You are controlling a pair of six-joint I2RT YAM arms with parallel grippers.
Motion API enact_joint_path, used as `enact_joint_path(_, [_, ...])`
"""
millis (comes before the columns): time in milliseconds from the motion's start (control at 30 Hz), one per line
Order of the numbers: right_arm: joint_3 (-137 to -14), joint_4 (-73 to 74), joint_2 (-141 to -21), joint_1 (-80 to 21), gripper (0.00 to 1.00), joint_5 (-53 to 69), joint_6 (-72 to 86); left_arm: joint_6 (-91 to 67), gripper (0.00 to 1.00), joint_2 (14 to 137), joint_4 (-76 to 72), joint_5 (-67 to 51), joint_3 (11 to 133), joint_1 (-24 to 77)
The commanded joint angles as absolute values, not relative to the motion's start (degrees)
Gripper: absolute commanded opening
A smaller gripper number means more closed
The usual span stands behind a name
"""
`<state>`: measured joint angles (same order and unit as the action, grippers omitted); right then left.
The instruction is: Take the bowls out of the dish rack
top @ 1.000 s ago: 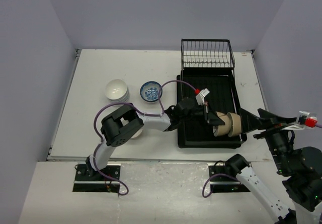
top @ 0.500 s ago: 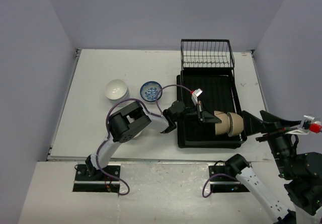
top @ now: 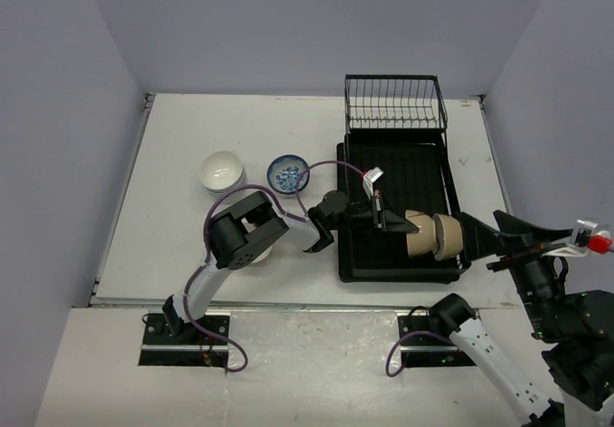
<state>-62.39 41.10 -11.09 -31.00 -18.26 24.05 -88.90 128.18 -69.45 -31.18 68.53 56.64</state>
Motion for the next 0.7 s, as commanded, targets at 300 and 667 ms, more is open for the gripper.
enact_joint_path(300, [-61.9,38.8,-13.6,-31.0,0.99,-16.0,22.7,-85.3,0.0,119.6,-102.3,-35.0,68.5,55.5])
enact_joint_path(667, [-61.5,38.1,-14.6,-31.0,0.99,-15.3,22.0,-85.2,0.0,120.3,-102.8,-35.5,68.7,54.9])
